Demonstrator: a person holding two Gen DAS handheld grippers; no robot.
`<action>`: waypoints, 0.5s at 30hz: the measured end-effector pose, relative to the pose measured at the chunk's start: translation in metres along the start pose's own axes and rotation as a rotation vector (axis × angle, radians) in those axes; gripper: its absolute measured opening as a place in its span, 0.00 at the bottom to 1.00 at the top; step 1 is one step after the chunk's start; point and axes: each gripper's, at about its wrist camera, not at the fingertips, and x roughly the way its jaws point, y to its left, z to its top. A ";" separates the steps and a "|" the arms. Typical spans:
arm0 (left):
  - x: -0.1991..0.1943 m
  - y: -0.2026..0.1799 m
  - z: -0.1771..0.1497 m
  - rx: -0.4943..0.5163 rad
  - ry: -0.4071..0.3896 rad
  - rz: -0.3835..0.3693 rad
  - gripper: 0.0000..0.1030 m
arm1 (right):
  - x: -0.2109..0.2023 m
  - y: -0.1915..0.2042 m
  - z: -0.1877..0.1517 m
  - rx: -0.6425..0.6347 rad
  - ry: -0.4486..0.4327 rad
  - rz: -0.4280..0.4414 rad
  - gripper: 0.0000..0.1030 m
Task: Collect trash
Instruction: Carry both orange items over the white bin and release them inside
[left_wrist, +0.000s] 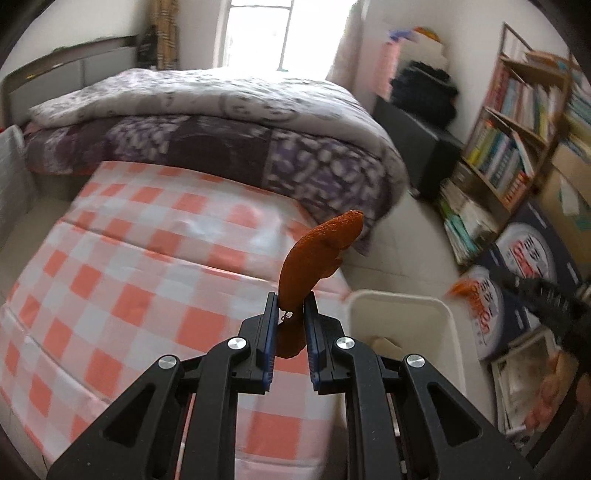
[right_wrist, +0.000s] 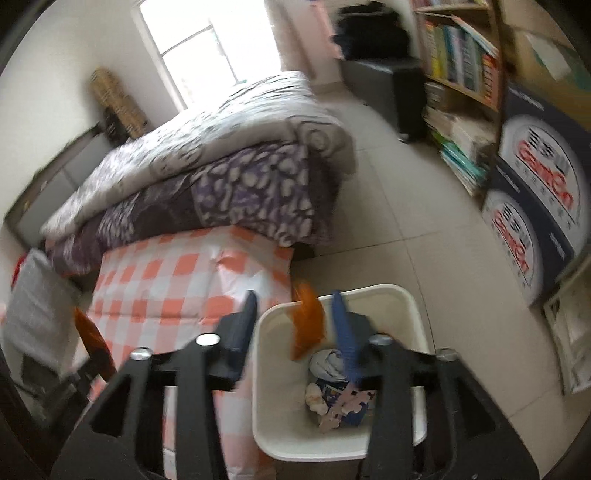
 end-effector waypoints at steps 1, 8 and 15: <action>0.004 -0.009 -0.003 0.014 0.012 -0.014 0.14 | -0.001 -0.007 0.002 0.018 -0.009 -0.013 0.47; 0.032 -0.060 -0.023 0.072 0.099 -0.112 0.15 | -0.008 -0.045 0.012 0.112 -0.054 -0.055 0.59; 0.037 -0.073 -0.025 0.015 0.131 -0.261 0.39 | -0.030 -0.045 0.015 0.086 -0.196 -0.090 0.79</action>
